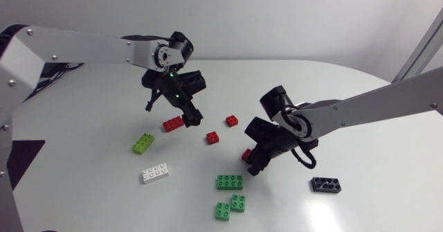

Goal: Separate the duplo bricks

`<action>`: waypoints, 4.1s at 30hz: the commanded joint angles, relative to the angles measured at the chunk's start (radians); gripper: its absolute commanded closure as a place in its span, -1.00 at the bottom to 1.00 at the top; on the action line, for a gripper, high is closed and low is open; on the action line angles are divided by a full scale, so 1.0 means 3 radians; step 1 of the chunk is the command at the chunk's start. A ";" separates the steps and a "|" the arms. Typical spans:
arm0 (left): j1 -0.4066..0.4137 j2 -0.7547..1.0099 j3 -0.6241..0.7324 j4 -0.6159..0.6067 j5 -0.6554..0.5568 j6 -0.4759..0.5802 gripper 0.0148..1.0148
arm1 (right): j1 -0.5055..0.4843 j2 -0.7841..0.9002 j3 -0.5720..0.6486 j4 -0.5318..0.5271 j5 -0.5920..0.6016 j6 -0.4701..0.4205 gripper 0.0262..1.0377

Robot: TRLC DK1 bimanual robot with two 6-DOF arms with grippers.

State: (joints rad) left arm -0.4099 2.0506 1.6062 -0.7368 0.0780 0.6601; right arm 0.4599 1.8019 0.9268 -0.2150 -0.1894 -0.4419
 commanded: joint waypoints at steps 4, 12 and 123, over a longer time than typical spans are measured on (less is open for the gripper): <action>0.0195 -0.0076 -0.0159 -0.0009 0.0001 0.0116 -0.93 | 0.0057 -0.0065 0.0071 0.0036 0.0033 -0.0030 0.41; 0.0400 -0.0071 -0.0287 0.0058 -0.0050 0.0218 -0.93 | 0.0206 0.0191 0.0613 -0.0040 0.0038 0.0072 0.41; -0.0086 0.0369 0.0582 -0.0141 0.0072 0.0126 -0.94 | -0.0004 0.1495 0.2055 -0.0219 0.0442 0.0839 0.37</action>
State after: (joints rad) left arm -0.4400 2.2009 1.8133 -0.7834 0.0940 0.7128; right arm 0.4519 2.2150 1.5299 -0.2707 -0.0704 -0.2195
